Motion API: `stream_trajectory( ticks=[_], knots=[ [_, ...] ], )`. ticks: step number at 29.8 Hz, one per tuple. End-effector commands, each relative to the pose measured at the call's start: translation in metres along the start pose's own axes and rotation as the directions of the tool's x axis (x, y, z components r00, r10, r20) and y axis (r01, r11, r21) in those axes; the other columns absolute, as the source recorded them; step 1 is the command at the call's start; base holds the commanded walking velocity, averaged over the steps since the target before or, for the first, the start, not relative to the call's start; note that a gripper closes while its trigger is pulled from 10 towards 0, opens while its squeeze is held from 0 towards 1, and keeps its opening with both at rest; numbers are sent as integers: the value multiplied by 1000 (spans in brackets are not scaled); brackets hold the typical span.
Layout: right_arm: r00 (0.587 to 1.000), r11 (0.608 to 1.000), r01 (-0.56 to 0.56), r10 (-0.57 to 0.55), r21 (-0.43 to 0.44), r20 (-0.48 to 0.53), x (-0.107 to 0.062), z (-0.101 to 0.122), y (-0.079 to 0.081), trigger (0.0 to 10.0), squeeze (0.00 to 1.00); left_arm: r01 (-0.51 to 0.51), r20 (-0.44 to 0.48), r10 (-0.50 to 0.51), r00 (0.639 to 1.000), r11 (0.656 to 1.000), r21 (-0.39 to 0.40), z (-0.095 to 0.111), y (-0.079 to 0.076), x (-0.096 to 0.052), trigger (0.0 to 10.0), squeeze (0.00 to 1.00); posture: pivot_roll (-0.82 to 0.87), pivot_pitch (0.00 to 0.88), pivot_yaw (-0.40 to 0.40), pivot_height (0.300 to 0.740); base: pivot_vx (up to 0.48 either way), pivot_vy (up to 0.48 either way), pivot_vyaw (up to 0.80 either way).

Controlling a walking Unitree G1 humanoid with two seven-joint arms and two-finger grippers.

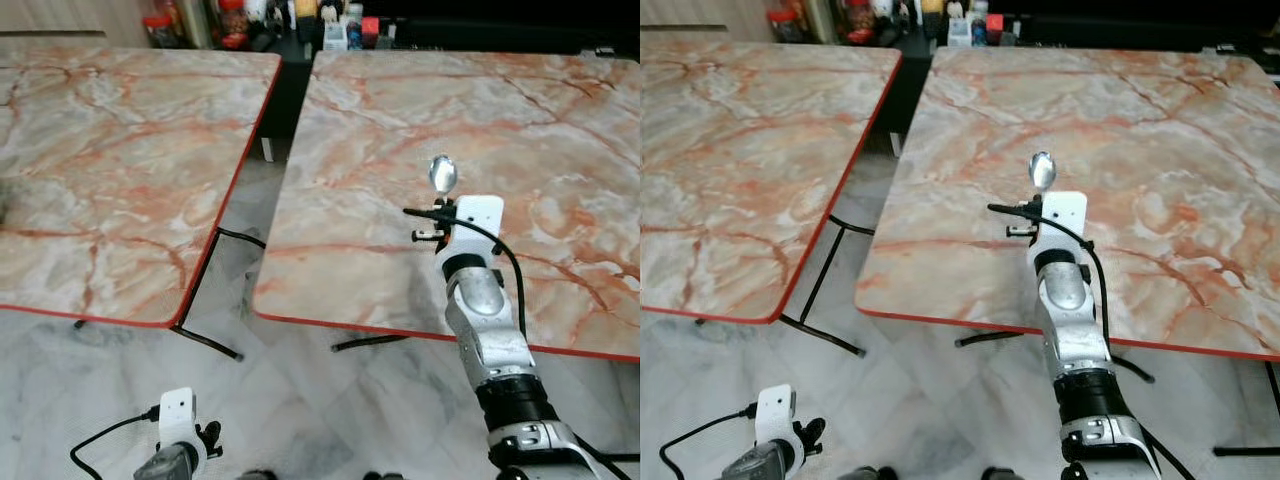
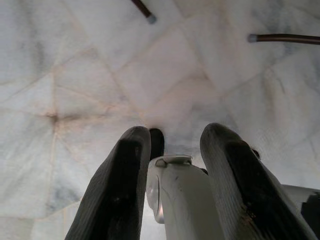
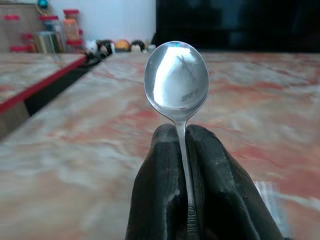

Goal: Setting the table

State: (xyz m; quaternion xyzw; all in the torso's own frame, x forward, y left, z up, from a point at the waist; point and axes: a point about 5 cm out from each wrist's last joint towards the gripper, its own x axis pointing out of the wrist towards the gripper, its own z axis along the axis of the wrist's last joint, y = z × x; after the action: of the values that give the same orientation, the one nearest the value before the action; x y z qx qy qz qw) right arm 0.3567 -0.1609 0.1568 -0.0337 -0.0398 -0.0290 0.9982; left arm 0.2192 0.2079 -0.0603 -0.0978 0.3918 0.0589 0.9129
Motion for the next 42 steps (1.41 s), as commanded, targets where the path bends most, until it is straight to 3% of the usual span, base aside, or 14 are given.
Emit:
stream_trajectory(
  ticks=[1, 7, 42],
  knots=[
    [999, 1000, -10, 10, 19, 36, 2, 10, 7, 10000, 0, -30, -39, 30, 999, 999, 14, -9, 11, -3, 10000, 0, -40, 154, 42, 740, 0, 480, 0],
    [999, 1000, -19, 18, 25, 29, 2, 10, 8, 10000, 0, -37, -36, 37, 999, 999, 9, -8, 13, -3, 10000, 0, -36, 160, 42, 740, 0, 480, -533],
    [997, 998, -47, 44, 41, 70, 3, 17, 15, 10000, 0, -56, -26, 56, 998, 998, -2, -5, 17, -4, 10000, 0, -20, 162, 43, 740, 0, 480, 0]
  ],
)
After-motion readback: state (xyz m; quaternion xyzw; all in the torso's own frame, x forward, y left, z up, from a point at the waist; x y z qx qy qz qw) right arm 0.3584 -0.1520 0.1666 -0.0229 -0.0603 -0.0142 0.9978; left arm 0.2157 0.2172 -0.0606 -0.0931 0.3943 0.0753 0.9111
